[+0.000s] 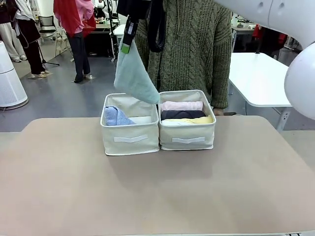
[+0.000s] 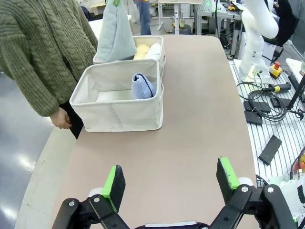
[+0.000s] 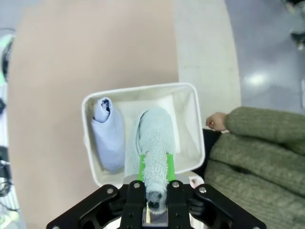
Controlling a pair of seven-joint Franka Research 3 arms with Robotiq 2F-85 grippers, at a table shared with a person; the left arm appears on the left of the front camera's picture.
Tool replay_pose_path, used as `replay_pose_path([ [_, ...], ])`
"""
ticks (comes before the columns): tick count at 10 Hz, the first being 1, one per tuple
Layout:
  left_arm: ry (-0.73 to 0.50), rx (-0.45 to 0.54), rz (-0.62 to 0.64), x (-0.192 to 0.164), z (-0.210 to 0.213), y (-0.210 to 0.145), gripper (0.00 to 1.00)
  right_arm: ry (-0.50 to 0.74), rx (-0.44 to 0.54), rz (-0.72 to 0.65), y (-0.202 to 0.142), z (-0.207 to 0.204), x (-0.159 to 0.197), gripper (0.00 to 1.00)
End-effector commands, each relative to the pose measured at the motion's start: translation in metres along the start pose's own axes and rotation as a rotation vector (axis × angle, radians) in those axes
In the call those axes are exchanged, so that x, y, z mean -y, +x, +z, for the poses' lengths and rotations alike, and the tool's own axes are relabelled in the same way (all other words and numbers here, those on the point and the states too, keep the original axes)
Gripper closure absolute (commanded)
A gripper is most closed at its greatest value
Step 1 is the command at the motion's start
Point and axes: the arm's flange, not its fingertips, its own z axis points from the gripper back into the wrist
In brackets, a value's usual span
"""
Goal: Sort the towels based on their folding style.
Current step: Pick up another triangle-folded towel from the table and place it in the left Fabric basket.
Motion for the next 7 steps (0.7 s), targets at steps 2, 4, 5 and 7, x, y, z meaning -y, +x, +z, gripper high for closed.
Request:
replay_pose_path([
  [2,0.006,0.016,-0.013,0.001,0.002,0.000,0.00,0.037,0.094,0.101,0.006,-0.008,0.013,0.85],
  [4,0.006,0.016,-0.013,0.001,0.002,0.000,0.00,0.047,0.128,0.097,0.000,-0.017,0.016,0.85],
  [5,0.006,0.016,-0.013,0.001,0.002,0.000,0.00,0.056,0.139,0.105,-0.002,-0.022,0.017,0.85],
  [7,0.006,0.016,-0.013,0.001,0.002,0.000,0.00,0.082,0.130,0.134,-0.002,-0.037,0.018,0.85],
])
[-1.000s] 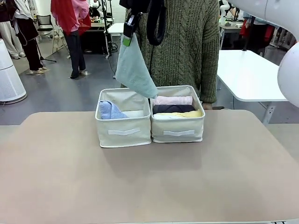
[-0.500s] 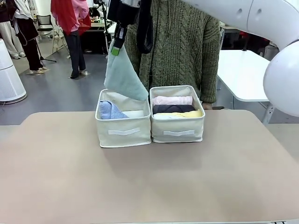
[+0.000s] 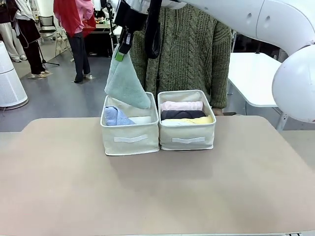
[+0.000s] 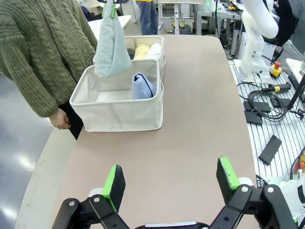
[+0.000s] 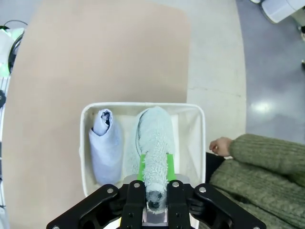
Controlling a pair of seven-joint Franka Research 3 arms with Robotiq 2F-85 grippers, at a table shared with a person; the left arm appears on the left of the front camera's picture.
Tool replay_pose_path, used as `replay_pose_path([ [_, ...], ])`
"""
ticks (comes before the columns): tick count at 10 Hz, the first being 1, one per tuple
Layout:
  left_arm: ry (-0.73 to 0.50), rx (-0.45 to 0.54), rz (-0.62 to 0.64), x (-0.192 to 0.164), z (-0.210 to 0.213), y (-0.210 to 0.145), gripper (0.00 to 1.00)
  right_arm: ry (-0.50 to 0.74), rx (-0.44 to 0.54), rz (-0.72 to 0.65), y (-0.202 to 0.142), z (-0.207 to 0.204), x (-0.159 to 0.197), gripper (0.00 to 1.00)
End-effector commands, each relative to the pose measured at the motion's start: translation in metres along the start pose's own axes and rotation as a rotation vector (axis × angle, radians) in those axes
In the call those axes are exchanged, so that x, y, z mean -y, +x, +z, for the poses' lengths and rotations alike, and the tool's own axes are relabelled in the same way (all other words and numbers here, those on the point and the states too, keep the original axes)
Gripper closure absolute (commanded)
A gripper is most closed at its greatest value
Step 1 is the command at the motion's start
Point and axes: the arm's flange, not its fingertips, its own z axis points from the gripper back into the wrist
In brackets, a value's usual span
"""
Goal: Sort the towels based on their folding style.
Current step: Pick up another triangle-folded towel from the table and place it in the left Fabric basket.
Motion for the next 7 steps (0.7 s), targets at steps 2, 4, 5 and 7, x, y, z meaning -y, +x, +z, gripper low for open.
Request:
replay_pose_path([
  [2,0.006,0.016,-0.013,0.001,0.002,0.000,0.00,0.049,0.030,0.039,0.002,-0.015,0.010,0.85],
  [4,0.006,0.016,-0.013,0.001,0.002,0.000,0.00,0.082,0.032,0.044,-0.002,-0.031,0.013,0.85],
  [5,0.006,0.016,-0.013,0.001,0.002,0.000,0.00,0.096,0.019,0.042,-0.005,-0.038,0.013,0.85],
  [7,0.006,0.016,-0.013,0.001,0.002,0.000,0.00,0.130,-0.006,0.048,-0.011,-0.050,0.014,0.85],
])
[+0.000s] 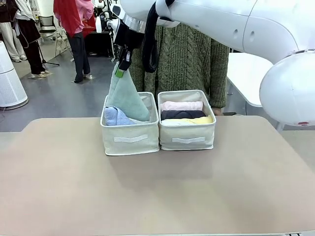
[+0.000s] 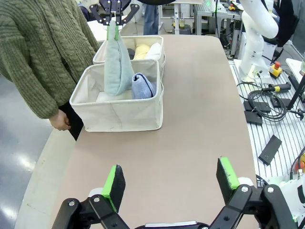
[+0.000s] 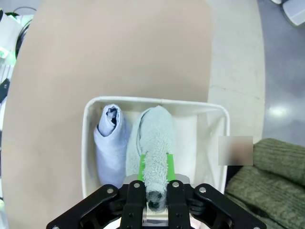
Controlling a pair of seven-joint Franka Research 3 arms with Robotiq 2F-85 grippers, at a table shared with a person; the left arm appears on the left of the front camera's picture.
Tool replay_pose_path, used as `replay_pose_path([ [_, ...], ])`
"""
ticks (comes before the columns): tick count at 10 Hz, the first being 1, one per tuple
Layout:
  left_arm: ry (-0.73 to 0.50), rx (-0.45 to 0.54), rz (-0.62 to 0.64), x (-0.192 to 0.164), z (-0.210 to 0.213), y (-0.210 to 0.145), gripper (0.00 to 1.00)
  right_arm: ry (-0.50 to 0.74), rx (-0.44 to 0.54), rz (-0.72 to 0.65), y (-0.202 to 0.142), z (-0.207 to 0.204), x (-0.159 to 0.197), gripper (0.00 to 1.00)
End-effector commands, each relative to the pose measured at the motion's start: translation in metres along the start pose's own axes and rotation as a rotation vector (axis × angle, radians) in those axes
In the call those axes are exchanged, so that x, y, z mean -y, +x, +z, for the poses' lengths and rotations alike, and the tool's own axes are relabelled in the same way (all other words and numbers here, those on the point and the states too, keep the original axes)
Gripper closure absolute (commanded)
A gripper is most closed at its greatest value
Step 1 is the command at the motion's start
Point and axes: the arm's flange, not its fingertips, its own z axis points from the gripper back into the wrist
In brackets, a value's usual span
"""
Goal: Sort the towels based on their folding style.
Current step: Pick up another triangle-folded towel from the table and place it in the left Fabric basket.
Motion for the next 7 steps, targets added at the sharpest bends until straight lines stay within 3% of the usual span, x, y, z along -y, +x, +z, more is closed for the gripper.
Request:
replay_pose_path([
  [1,0.006,0.016,-0.013,0.001,0.002,0.000,0.00,0.054,-0.002,0.036,0.004,0.000,0.014,0.85],
  [7,0.006,0.016,-0.013,0.001,0.002,0.000,0.00,0.174,-0.031,0.026,-0.005,-0.038,0.017,0.85],
])
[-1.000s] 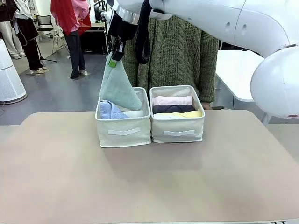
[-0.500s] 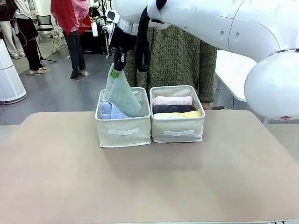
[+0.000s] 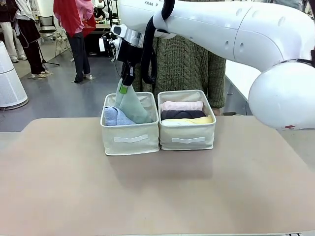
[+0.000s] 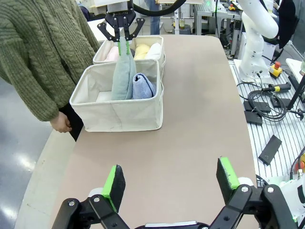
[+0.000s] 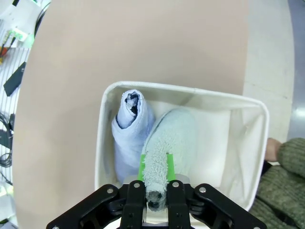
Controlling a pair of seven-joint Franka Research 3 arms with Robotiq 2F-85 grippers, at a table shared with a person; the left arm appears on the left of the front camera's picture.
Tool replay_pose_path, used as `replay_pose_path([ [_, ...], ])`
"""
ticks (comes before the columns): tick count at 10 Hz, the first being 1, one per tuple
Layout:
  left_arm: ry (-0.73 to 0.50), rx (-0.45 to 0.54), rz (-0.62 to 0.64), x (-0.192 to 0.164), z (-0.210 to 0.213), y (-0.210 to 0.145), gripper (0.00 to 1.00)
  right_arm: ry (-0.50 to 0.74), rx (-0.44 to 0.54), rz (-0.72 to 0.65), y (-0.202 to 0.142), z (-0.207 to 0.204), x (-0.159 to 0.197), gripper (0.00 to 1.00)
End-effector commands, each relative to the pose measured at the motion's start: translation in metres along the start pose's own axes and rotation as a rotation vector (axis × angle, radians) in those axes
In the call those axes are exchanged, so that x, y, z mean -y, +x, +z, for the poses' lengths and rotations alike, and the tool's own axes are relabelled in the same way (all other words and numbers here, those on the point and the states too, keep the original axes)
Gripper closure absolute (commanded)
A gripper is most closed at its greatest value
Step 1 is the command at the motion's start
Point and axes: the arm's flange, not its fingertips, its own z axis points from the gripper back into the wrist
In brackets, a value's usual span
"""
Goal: Sort the towels based on their folding style.
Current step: Pick up another triangle-folded towel from the table and place it in the left Fabric basket.
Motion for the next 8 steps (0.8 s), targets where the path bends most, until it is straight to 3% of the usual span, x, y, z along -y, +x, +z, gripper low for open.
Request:
replay_pose_path([
  [1,0.006,0.016,-0.013,0.001,0.002,0.000,0.00,0.032,0.019,0.013,0.009,0.001,0.022,0.85],
  [8,0.006,0.016,-0.013,0.001,0.002,0.000,0.00,0.054,0.066,-0.012,0.002,-0.036,0.042,0.85],
])
